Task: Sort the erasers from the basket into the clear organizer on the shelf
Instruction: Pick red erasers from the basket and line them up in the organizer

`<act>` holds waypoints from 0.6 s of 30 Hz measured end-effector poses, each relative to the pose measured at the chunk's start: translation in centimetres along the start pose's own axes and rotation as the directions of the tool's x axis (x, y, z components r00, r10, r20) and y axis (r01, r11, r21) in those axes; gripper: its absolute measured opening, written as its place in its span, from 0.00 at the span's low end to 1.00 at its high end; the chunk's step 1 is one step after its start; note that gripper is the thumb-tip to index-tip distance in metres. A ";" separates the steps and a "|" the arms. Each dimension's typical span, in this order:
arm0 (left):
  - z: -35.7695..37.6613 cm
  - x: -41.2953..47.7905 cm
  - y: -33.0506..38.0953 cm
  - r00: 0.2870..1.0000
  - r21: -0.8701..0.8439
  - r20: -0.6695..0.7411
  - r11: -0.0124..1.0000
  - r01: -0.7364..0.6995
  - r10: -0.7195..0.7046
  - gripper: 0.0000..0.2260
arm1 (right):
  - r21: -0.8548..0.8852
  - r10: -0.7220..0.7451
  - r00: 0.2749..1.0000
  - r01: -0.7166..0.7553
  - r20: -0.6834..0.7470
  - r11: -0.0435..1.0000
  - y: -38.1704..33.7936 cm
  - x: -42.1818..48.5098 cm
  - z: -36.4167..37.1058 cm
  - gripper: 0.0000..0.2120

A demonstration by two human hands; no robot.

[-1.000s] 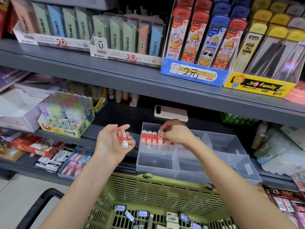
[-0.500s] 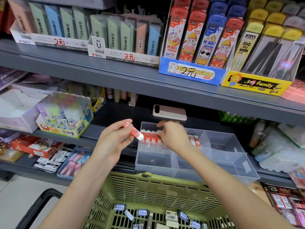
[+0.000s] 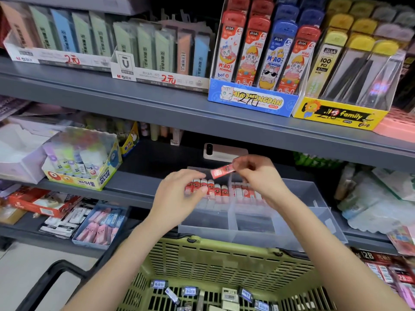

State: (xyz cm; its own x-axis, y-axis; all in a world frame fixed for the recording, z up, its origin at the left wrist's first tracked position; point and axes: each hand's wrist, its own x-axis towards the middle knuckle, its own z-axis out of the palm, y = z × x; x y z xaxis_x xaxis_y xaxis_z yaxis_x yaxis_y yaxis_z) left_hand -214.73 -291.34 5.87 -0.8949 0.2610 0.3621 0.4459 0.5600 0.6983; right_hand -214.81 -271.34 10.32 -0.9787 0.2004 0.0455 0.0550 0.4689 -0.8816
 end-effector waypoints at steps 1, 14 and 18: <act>0.1 0.0 -0.3 0.998 0.128 0.049 0.990 -0.055 0.049 0.15 | -0.143 -0.022 1.000 0.023 0.012 0.989 0.1 0.6 -0.1 0.08; 1.0 0.1 -1.8 0.925 0.403 0.381 0.901 -0.163 -0.003 0.19 | -0.621 -0.085 0.959 0.241 0.270 0.746 2.4 3.3 2.9 0.09; 1.1 0.2 -1.9 0.926 0.384 0.377 0.909 -0.163 0.007 0.19 | -0.753 -0.186 0.945 0.326 0.268 0.572 3.4 2.6 3.4 0.12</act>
State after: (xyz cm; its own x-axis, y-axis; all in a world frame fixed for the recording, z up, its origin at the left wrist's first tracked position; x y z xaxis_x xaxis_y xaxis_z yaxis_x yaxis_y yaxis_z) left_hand -215.81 -291.52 3.91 -0.8332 0.5424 0.1074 0.5436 0.7681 0.3385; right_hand -217.84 -272.16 5.89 -0.9885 -0.1279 0.0807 -0.1381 0.9811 -0.1357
